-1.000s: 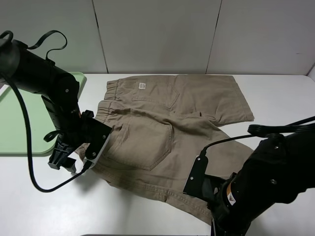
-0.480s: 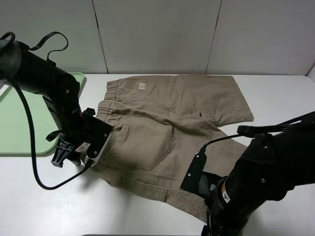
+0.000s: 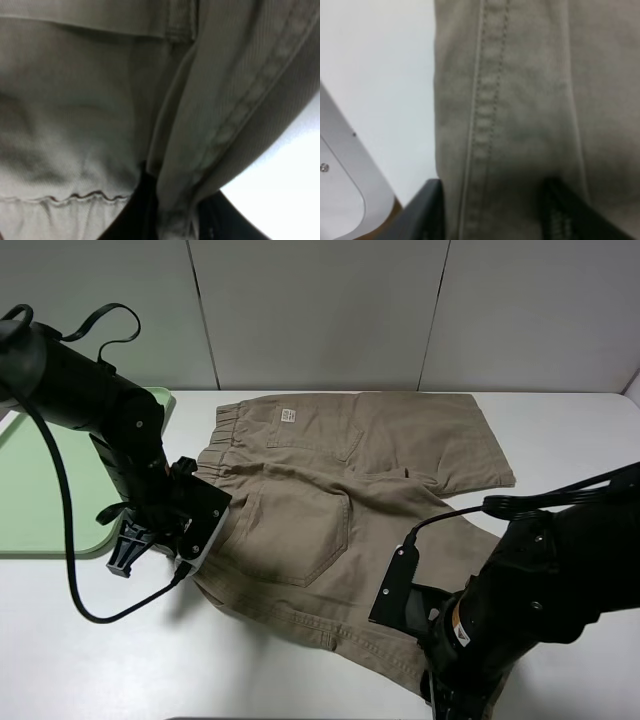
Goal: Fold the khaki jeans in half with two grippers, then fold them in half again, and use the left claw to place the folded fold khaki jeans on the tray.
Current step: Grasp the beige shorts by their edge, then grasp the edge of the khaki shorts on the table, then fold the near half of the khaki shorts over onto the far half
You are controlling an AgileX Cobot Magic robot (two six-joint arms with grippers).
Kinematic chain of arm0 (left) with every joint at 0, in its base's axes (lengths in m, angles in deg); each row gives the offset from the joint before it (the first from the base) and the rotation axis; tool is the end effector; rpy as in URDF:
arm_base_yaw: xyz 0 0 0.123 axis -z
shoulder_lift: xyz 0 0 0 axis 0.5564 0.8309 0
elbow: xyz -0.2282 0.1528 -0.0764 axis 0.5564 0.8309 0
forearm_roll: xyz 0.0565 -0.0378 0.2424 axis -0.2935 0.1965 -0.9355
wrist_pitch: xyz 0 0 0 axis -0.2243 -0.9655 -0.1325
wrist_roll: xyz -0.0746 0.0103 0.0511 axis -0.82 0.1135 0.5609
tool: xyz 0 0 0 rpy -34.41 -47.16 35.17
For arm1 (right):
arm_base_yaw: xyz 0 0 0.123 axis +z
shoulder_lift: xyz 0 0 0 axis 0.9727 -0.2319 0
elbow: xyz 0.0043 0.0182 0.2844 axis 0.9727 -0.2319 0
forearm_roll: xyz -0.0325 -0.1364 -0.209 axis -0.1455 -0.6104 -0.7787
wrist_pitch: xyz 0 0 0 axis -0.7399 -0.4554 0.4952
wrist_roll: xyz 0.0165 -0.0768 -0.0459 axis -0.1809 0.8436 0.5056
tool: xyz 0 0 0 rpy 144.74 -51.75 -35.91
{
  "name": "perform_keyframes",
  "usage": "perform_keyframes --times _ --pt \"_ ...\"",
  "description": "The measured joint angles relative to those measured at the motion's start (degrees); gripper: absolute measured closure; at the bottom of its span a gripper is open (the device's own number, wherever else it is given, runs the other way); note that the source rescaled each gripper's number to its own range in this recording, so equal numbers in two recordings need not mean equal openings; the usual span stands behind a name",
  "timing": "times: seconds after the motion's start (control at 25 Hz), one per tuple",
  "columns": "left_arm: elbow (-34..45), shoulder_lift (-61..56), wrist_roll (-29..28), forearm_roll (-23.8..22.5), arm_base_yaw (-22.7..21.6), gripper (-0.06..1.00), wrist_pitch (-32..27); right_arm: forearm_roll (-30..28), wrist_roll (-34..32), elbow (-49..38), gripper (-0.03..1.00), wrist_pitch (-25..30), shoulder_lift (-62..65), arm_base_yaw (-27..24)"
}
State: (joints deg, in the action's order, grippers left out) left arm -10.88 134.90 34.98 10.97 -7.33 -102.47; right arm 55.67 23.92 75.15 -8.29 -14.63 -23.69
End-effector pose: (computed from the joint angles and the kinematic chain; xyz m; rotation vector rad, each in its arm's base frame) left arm 0.2858 -0.1333 0.0897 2.4640 1.7974 0.2203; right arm 0.1225 0.1653 0.0776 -1.6277 2.6596 0.0494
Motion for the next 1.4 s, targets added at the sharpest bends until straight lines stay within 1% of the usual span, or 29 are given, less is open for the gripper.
perform_keyframes --times 0.04,0.12,0.16,0.2,0.24,0.48,0.6,0.72,0.8,0.96,1.04,1.2,1.32,1.4 --pt "0.0 0.0 0.0 0.0 0.0 0.88 0.0 -0.4 0.1 0.0 0.59 -0.3 0.0 0.0" --pt "0.0 0.0 0.1 0.0 0.0 0.89 -0.1 -0.7 0.3 0.1 0.75 -1.0 0.0 -0.2" --pt "0.0 0.0 0.1 0.0 0.0 0.89 -0.1 -0.7 0.4 0.1 0.86 -1.4 -0.1 -0.2" --pt "0.0 0.0 0.1 0.0 0.0 0.89 -0.1 -0.6 0.5 0.1 0.94 -1.6 -0.1 -0.2" --pt "0.0 0.0 0.1 0.0 0.0 0.89 -0.1 -0.4 0.6 0.1 0.97 -1.7 -0.1 -0.2" --pt "0.0 -0.1 0.2 0.0 0.0 0.89 -0.1 0.9 0.8 0.5 0.97 -1.1 -0.1 -0.2" --pt "0.1 -0.9 0.2 0.3 0.0 0.90 -0.4 2.0 0.8 2.1 0.97 1.5 -0.1 -0.2" --pt "0.6 -2.4 0.0 1.3 0.0 0.92 -2.7 4.2 0.3 3.7 0.97 5.0 0.6 0.0" --pt "0.9 -4.4 -0.1 2.1 0.0 0.92 -4.9 5.9 -0.7 4.1 0.97 8.7 1.6 0.3" --pt "1.0 -9.2 -0.1 3.9 0.0 0.93 -8.9 6.1 -2.9 5.8 0.97 15.5 8.2 0.5" --pt "1.0 -11.8 -0.1 4.7 0.0 0.93 -11.3 4.8 -4.6 6.9 0.97 19.3 12.5 0.5" --pt "1.0 -15.9 -0.2 4.9 0.1 0.93 -15.9 0.1 -8.4 9.3 0.97 27.4 20.5 0.5" --pt "1.0 -18.7 -0.2 5.2 0.1 0.93 -19.8 -3.0 -9.2 11.9 0.97 33.3 25.8 0.5" --pt "1.0 -20.4 -0.3 6.5 0.1 0.93 -22.3 -5.0 -9.7 13.7 0.97 36.3 28.6 0.5"
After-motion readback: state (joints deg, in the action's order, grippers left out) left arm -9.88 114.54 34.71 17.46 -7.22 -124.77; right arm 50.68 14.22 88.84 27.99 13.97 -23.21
